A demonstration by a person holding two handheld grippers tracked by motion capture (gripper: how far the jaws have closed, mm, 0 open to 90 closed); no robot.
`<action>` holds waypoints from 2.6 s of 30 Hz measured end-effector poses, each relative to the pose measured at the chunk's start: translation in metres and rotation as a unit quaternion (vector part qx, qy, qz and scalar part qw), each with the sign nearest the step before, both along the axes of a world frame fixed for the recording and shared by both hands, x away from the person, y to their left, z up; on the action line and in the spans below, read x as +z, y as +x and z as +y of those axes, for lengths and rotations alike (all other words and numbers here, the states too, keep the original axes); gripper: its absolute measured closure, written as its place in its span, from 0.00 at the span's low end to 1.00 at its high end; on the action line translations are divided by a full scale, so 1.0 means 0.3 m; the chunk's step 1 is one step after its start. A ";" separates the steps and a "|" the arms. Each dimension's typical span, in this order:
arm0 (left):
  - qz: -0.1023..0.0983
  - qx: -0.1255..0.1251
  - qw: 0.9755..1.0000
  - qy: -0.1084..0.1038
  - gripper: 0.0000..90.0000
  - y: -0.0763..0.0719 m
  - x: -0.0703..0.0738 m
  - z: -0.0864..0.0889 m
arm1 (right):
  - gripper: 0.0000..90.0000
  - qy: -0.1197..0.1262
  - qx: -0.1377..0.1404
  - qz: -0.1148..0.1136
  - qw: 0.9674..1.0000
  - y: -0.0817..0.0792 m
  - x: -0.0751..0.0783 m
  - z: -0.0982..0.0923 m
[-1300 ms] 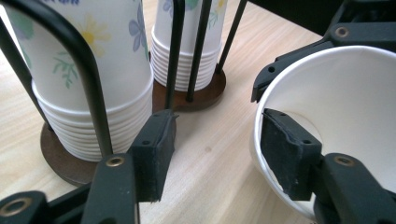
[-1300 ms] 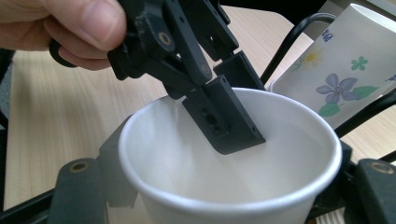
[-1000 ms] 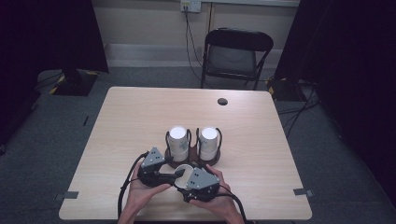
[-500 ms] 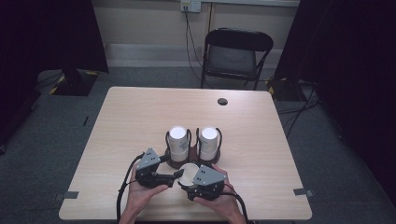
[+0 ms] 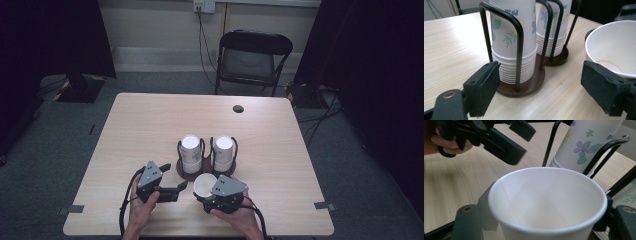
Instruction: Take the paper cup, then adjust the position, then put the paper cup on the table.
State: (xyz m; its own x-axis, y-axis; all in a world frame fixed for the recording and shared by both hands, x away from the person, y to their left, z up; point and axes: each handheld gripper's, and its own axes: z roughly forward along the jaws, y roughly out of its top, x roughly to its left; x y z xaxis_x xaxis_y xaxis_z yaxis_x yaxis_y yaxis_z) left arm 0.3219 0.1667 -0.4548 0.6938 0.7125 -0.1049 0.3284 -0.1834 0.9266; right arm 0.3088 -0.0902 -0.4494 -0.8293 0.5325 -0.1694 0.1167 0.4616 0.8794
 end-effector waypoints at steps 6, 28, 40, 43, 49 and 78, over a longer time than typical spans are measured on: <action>-0.004 0.039 0.999 -0.013 0.17 0.001 -0.029 0.040 | 0.31 0.006 -0.011 0.007 1.000 0.005 -0.004 -0.024; -0.039 0.120 0.992 0.000 0.17 -0.008 -0.097 0.117 | 0.32 0.053 -0.073 0.018 0.996 0.016 0.005 -0.157; -0.031 0.134 0.990 0.004 0.18 -0.004 -0.135 0.130 | 0.32 0.074 -0.129 0.023 0.989 0.051 0.020 -0.239; -0.035 0.131 0.991 0.013 0.18 -0.014 -0.135 0.126 | 0.32 0.076 -0.166 0.039 0.982 0.072 0.027 -0.265; -0.050 0.142 0.988 0.016 0.17 -0.025 -0.135 0.124 | 0.32 0.095 -0.202 0.046 0.974 0.109 0.049 -0.318; -0.063 0.164 0.984 -0.006 0.18 -0.037 -0.138 0.136 | 0.33 0.118 -0.258 0.029 0.959 0.360 0.075 -0.389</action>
State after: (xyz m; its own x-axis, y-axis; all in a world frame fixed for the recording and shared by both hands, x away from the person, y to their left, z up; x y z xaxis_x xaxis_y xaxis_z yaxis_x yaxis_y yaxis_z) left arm 0.3107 0.2076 -0.4962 0.4354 0.8992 -0.0433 0.2504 -0.0748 0.9652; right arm 0.4169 -0.2070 -0.4270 -0.4500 0.8920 0.0436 0.3269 0.1191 0.9375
